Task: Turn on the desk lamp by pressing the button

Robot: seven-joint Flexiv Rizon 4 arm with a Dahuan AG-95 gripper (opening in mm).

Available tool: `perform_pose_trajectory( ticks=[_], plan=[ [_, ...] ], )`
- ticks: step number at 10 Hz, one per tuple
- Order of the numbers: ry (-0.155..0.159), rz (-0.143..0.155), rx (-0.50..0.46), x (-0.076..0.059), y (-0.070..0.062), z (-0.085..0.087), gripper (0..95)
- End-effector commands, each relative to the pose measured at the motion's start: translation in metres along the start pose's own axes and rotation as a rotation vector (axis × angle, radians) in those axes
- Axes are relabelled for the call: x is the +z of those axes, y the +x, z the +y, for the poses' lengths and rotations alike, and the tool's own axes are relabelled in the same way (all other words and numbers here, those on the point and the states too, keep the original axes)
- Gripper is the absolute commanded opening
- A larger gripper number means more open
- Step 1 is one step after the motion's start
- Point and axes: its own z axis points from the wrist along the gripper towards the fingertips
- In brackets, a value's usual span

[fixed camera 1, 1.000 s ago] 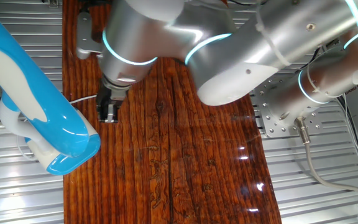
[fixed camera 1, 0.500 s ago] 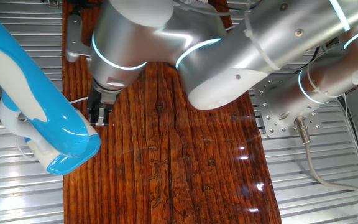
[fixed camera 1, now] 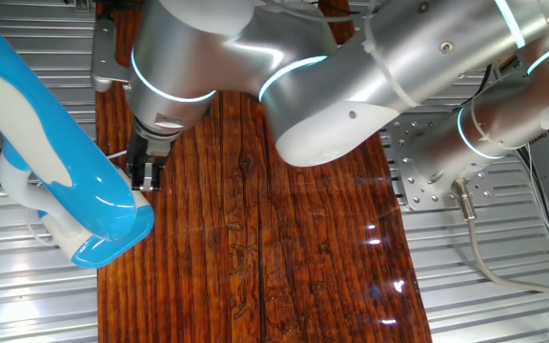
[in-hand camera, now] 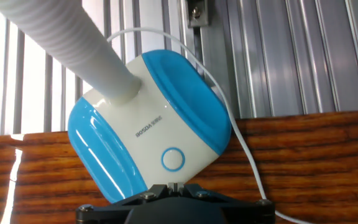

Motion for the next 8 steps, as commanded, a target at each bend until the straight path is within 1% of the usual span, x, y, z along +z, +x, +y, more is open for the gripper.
perform_pose_trajectory(
  ticks=[1,4,7,8],
  plan=[
    [0.001,-0.01,0.001,0.0002,0.0019,-0.0004,0.0],
    [0.001,-0.024,0.002,0.0028,-0.001,0.0009,0.0],
    [0.0,-0.025,0.012,0.0016,-0.0058,0.0028,0.0],
    [-0.003,-0.038,0.013,0.0024,-0.0055,0.0028,0.0]
  ],
)
